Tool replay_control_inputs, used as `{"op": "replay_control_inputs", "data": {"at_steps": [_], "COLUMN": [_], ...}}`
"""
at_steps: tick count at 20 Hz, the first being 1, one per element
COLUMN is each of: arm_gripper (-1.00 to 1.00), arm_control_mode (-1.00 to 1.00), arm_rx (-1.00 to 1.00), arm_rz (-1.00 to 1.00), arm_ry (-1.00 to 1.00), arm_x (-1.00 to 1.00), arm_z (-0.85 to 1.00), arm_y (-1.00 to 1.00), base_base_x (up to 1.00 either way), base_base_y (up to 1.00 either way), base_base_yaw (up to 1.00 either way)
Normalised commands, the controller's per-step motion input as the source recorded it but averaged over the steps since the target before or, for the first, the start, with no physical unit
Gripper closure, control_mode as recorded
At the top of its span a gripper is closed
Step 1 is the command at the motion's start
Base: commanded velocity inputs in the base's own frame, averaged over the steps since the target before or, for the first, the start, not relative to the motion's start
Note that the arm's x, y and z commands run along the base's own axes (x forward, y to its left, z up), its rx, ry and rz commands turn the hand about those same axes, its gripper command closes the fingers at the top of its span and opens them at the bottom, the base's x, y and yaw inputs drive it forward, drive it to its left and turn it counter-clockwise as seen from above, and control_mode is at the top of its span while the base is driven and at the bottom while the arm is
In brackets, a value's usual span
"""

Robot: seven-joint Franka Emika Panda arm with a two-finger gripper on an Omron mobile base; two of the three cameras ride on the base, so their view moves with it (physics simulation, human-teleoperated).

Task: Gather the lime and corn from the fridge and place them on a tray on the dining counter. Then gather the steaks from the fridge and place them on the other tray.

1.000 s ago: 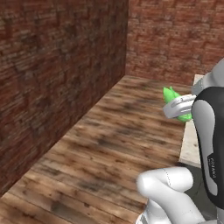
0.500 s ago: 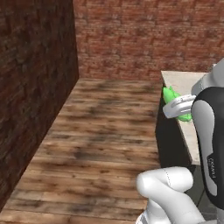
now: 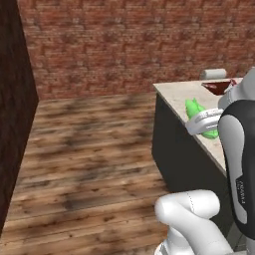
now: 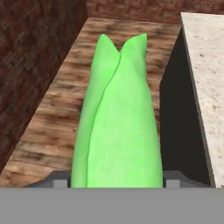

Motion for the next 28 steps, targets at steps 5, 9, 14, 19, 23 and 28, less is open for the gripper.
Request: {"op": "replay_control_inputs", "data": {"at_steps": [5, 9, 14, 19, 23, 28], "arm_gripper": [1.0, 1.0, 1.0, 1.0, 1.0, 1.0], "arm_control_mode": [1.0, 1.0, 1.0, 1.0, 1.0, 1.0], "arm_rx": [0.0, 0.0, 0.0, 0.0, 0.0, 0.0], "arm_rz": [0.0, 0.0, 0.0, 0.0, 0.0, 0.0], "arm_ry": [0.0, 0.0, 0.0, 0.0, 0.0, 0.0], "arm_x": [0.0, 0.0, 0.0, 0.0, 0.0, 0.0], "arm_z": [0.0, 0.0, 0.0, 0.0, 0.0, 0.0], "arm_y": [0.0, 0.0, 0.0, 0.0, 0.0, 0.0], "base_base_x": [0.81, 0.84, 0.89, 0.94, 0.97, 0.95], "base_base_y": [0.63, 0.67, 0.72, 0.75, 0.75, 0.76], "base_base_yaw": [-0.48, -0.45, -0.42, -0.4, -0.4, -0.39]}}
